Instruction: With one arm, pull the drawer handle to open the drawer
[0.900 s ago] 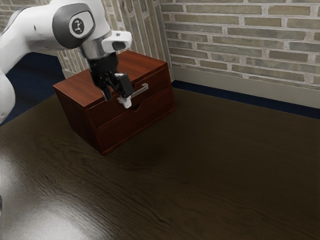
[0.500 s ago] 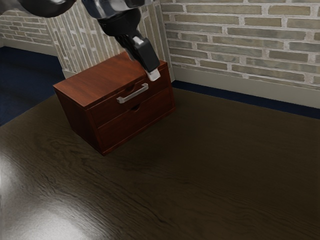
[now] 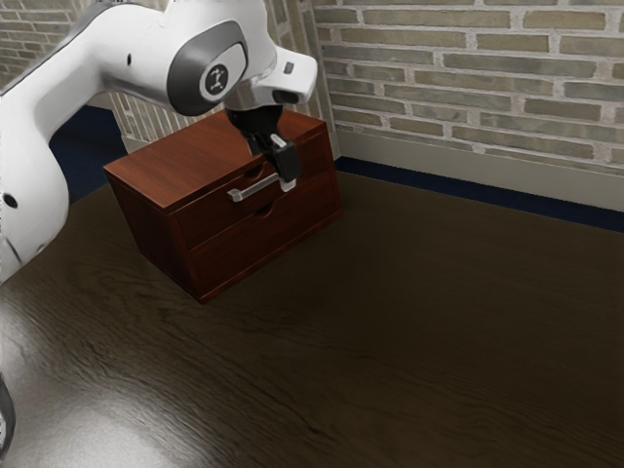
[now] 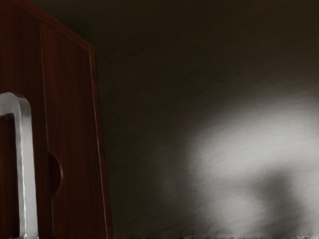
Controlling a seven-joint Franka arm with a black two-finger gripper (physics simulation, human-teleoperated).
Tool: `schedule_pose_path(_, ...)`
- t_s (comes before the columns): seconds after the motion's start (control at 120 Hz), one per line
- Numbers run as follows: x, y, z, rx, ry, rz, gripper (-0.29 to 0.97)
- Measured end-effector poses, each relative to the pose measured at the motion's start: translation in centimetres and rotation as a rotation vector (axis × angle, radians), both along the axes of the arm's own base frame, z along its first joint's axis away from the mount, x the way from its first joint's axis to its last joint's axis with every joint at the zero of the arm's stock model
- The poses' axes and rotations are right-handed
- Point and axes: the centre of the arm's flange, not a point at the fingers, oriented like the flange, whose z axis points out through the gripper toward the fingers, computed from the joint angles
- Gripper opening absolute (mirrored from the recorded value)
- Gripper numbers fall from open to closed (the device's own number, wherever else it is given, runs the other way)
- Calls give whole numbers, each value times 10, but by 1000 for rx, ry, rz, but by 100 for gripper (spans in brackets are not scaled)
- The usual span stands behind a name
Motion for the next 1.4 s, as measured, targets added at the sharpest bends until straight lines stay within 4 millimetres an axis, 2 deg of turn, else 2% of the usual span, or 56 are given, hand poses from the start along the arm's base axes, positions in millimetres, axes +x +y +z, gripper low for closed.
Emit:
schedule_pose_path(0.108,3,14,-8,23,9,18,68)
schedule_pose_path(0.275,13,32,-35,28,38,39,68)
schedule_pose_path(0.6,30,39,-54,37,4,28,68)
schedule_pose_path(0.817,44,53,-68,35,-25,31,68)
schedule_pose_path(1.4,47,63,-80,49,-6,51,67)
